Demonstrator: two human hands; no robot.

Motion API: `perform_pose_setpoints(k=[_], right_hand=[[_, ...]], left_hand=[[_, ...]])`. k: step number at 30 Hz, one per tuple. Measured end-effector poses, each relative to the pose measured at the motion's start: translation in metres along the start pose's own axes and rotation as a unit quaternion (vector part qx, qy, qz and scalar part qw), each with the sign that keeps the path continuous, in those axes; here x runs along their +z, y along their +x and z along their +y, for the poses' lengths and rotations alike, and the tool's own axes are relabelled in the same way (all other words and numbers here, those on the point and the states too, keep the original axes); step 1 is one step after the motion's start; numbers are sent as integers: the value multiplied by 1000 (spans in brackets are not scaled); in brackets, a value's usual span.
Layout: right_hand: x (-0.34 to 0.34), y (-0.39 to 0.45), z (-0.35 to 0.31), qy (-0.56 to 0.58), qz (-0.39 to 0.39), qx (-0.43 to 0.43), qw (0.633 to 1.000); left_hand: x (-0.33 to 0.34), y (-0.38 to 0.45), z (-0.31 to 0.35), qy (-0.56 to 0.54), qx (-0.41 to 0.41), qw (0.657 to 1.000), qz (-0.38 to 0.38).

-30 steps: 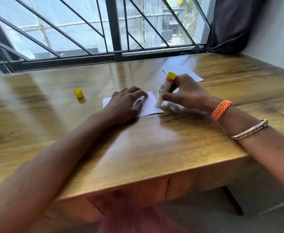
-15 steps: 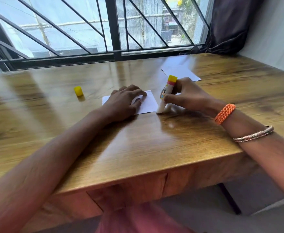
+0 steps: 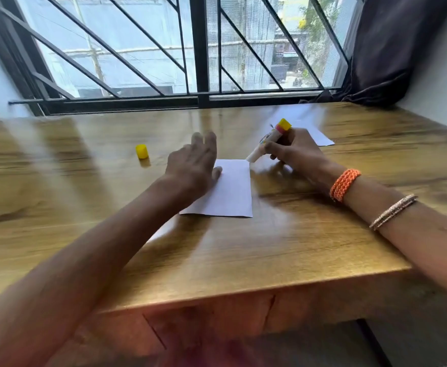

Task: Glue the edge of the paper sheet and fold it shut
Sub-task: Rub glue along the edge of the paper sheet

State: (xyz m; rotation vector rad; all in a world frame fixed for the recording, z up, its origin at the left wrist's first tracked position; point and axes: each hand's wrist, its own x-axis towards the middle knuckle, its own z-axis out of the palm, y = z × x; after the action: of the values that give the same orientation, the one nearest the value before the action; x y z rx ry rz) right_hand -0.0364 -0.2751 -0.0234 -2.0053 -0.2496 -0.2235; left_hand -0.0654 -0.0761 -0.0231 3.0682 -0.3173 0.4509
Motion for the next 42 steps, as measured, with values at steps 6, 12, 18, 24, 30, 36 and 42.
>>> perform_pose_setpoints(k=[6,12,18,24,30,36,42], right_hand=[[18,12,4,-83,70,-19,994],[21,12,-1,-125,81,-57,987],[23,12,-3,-152,81,-84,981],[25,13,-3,-159,74,-96,980],[24,10,-3,-154,72,-78,982],[22,2,-5,-147,64,-73,984],[22,-12,-6,-137,58,-73,986]], left_hand=[[2,-1,-4,-108,74,991,13],[10,5,-11,-42,115,992,-26],[11,5,-10,-37,131,991,-8],[12,5,-10,-52,140,989,0],[13,7,-10,-56,134,989,2],[12,6,-9,-54,129,990,3],[12,4,-8,-53,127,991,6]])
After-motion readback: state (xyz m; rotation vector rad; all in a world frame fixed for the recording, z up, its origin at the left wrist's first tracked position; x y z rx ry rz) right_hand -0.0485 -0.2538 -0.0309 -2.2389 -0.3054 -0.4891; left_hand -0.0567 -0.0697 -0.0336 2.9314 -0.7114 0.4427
